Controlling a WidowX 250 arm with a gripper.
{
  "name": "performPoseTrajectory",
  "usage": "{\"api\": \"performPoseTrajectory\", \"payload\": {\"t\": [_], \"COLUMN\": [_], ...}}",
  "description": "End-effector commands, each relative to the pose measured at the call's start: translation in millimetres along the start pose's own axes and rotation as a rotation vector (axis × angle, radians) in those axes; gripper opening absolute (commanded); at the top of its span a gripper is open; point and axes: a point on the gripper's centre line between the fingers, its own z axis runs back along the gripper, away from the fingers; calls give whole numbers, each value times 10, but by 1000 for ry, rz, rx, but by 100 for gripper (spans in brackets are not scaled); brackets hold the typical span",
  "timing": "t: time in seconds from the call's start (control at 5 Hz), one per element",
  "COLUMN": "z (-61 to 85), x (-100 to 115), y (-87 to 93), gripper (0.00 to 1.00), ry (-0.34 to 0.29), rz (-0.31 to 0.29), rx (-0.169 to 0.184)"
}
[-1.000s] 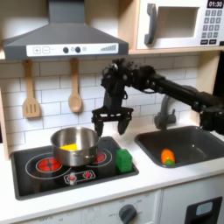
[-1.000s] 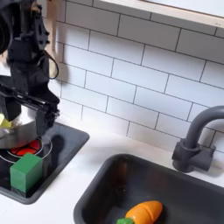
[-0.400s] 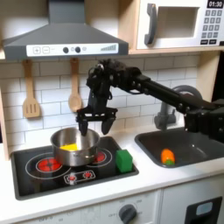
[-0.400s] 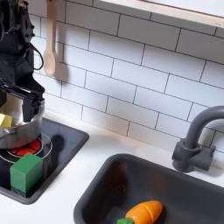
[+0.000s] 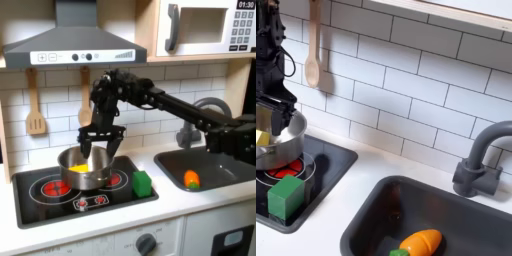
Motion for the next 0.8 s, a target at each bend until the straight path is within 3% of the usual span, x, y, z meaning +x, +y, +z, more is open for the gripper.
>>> {"api": "performPoseTrajectory", "payload": {"t": [0.0,0.6], "z": [-80,-114], "x": [-24,32], "y": [156,252], "gripper": [100,100], "ry": [1,-31], "rz": [38,52], "rx": [24,39]}}
